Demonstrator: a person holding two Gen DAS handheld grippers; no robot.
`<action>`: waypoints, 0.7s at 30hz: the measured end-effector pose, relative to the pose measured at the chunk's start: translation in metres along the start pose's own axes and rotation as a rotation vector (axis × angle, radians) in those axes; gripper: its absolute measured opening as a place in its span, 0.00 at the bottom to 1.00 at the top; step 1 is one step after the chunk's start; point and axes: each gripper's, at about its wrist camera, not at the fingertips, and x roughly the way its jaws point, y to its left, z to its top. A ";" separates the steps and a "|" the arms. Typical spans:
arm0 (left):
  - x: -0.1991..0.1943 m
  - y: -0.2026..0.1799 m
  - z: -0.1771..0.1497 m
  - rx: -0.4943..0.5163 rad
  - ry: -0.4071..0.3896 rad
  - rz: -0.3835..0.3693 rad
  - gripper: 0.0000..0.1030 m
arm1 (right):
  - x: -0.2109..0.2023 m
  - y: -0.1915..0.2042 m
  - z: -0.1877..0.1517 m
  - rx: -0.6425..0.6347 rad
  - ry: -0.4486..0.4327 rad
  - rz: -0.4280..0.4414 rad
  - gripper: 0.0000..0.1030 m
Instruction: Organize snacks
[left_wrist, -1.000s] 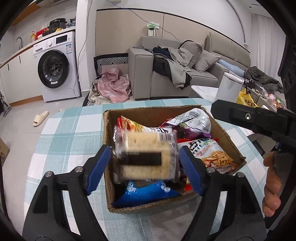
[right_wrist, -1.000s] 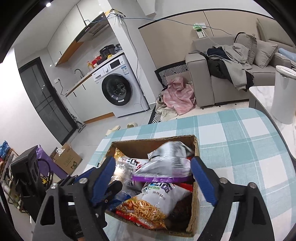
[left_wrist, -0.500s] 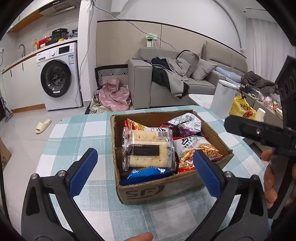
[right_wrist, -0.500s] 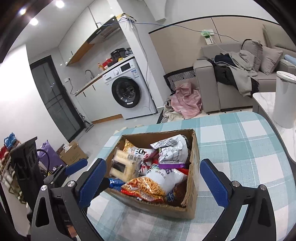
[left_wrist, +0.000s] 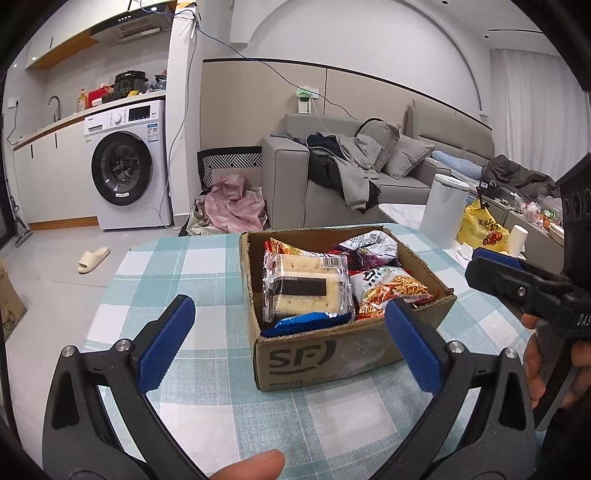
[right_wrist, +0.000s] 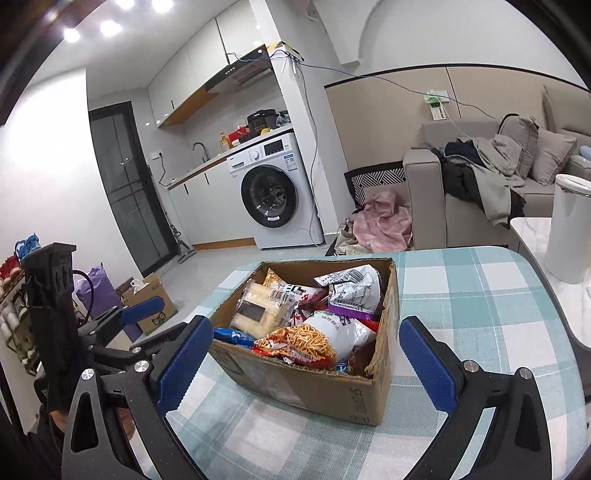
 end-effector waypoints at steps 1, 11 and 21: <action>-0.004 0.001 -0.002 -0.001 -0.004 -0.003 1.00 | -0.002 0.000 -0.003 -0.002 -0.005 0.001 1.00; -0.029 0.005 -0.015 -0.010 -0.038 -0.003 1.00 | -0.023 0.000 -0.025 -0.035 -0.064 0.007 1.00; -0.046 0.006 -0.034 -0.007 -0.069 0.006 1.00 | -0.038 0.009 -0.039 -0.080 -0.110 0.000 1.00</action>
